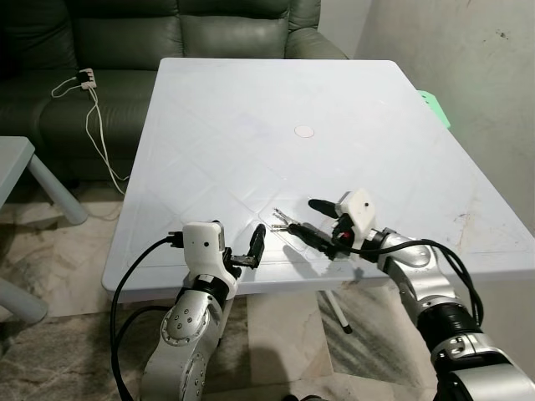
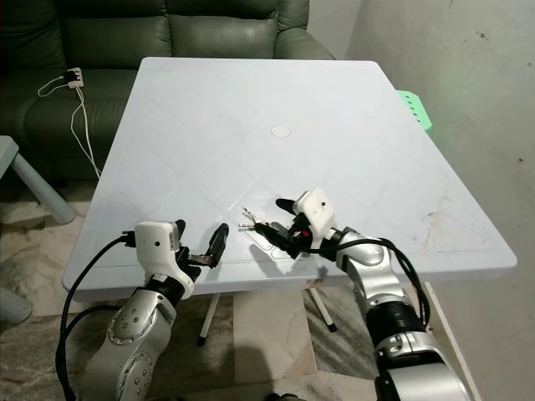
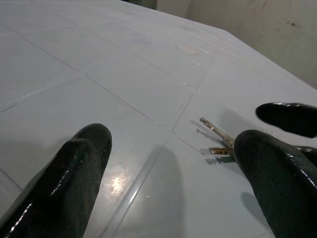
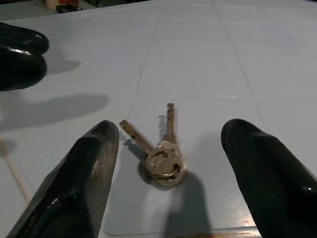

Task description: Hang keys on a hook

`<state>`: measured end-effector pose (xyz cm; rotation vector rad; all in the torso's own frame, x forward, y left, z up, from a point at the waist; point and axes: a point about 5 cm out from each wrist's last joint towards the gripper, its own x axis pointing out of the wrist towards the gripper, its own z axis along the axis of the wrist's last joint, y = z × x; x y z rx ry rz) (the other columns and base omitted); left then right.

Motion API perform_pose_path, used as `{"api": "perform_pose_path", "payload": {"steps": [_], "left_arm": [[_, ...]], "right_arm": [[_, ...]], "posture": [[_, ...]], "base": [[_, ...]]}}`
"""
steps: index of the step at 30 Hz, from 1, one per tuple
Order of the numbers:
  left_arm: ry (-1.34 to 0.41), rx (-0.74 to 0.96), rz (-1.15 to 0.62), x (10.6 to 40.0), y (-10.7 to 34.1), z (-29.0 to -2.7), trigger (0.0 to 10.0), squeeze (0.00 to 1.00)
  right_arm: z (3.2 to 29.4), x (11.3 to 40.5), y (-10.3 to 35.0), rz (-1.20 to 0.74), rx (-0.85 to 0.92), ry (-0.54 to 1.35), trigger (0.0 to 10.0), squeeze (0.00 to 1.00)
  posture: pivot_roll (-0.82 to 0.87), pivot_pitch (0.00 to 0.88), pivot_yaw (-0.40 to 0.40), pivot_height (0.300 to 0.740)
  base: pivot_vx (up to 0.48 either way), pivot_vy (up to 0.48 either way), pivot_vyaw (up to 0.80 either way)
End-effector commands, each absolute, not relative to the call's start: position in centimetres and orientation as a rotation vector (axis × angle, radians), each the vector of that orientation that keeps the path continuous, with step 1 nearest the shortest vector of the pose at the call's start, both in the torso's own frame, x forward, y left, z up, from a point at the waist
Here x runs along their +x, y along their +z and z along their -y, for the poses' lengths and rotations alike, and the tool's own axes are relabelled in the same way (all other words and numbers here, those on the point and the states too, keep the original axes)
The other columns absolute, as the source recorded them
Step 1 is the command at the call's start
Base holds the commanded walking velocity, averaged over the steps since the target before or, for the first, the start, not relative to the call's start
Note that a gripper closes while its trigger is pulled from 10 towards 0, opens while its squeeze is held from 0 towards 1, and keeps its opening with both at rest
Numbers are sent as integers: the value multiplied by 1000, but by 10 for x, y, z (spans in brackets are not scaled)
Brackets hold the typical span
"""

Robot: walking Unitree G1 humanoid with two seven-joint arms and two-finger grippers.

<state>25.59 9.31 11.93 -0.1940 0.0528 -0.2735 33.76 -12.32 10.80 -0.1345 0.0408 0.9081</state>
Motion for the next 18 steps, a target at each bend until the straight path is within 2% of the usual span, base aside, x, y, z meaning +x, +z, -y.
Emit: {"api": "perform_pose_path", "payload": {"steps": [1, 18], "left_arm": [[-280, -209, -54, 253, 121, -85, 10000, 0], [-267, -221, -55, 253, 122, -85, 10000, 0]], "right_arm": [[125, 335, 100, -80, -133, 896, 10000, 0], [116, 336, 103, -102, -223, 952, 10000, 0]], "posture": [[51, 121, -112, 740], [55, 121, -124, 740]], "base": [[0, 0, 0], [0, 0, 0]]}}
